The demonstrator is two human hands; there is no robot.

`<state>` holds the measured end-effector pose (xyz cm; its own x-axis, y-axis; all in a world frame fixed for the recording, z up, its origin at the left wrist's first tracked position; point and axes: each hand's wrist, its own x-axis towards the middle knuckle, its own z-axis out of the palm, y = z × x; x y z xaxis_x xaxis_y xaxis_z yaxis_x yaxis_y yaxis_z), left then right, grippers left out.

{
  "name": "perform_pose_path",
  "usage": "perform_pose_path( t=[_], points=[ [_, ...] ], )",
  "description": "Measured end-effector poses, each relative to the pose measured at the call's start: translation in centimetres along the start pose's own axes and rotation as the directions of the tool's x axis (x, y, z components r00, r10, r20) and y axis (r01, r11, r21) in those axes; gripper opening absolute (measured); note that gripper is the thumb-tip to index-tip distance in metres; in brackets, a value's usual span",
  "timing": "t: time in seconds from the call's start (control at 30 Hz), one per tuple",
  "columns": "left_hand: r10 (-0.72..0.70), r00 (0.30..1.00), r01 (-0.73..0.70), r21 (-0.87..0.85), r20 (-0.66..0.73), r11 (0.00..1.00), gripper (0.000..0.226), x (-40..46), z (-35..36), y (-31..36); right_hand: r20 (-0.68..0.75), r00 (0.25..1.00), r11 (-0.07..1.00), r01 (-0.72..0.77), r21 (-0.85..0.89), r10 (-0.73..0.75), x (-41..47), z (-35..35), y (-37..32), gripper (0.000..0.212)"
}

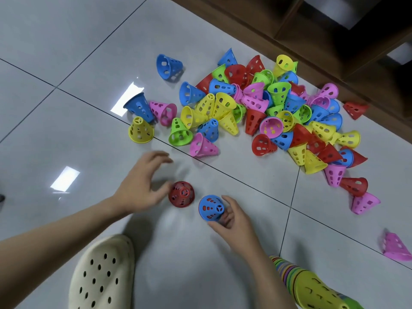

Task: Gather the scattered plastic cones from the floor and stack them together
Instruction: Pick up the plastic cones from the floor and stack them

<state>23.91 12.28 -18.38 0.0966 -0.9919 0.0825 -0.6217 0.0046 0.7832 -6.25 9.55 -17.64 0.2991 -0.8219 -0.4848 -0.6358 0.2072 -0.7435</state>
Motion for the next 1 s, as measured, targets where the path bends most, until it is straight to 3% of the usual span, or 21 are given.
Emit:
perform_pose_path(
  t=[0.1,0.17,0.27,0.33,0.5,0.6,0.8,0.93,1.0],
  points=[
    [-0.103,0.944,0.123,0.045,-0.313,0.991,0.048,1.6,-1.8,-1.6,0.073,0.997,0.996,0.004,-0.089,0.002,0.7,-2.4,-2.1,0.052],
    [-0.219,0.896,0.249,0.029,-0.387,0.968,0.054,2.5,-2.6,-3.1,0.026,0.998,0.998,0.065,0.0,-0.065,1.7,-3.9,-4.1,0.043],
    [-0.362,0.872,0.385,0.005,-0.329,0.923,0.073,4.1,-3.6,-5.4,-0.123,0.98,0.984,0.163,0.065,-0.154,4.3,-4.5,-7.4,0.03],
    [-0.376,0.892,0.393,0.022,-0.252,0.919,0.071,5.4,-4.3,-6.5,-0.161,0.964,0.978,0.207,-0.034,-0.21,6.8,-3.5,-8.7,0.028],
    [-0.368,0.921,0.382,0.098,-0.13,0.919,0.05,7.2,-5.1,-7.6,-0.096,0.955,0.934,0.249,-0.256,-0.281,14.3,-0.7,-9.7,0.056],
    [-0.34,0.936,0.349,0.106,-0.094,0.931,0.046,7.2,-5.4,-7.3,-0.075,0.948,0.9,0.265,-0.345,-0.308,16.8,0.7,-9.9,0.061],
    [-0.314,0.93,0.31,-0.051,-0.189,0.949,0.036,5.7,-6.4,-4.4,-0.081,0.95,0.887,0.248,-0.389,-0.301,17.6,2.0,-9.3,0.062],
    [-0.247,0.942,0.227,-0.113,-0.227,0.967,0.039,4.8,-6.0,-0.3,-0.038,0.962,0.865,0.226,-0.448,-0.271,16.7,2.1,-8.9,0.054],
    [-0.207,0.956,0.187,-0.114,-0.206,0.976,0.041,4.1,-5.7,1.4,-0.037,0.969,0.894,0.211,-0.395,-0.245,16.0,2.0,-8.7,0.047]
  ],
)
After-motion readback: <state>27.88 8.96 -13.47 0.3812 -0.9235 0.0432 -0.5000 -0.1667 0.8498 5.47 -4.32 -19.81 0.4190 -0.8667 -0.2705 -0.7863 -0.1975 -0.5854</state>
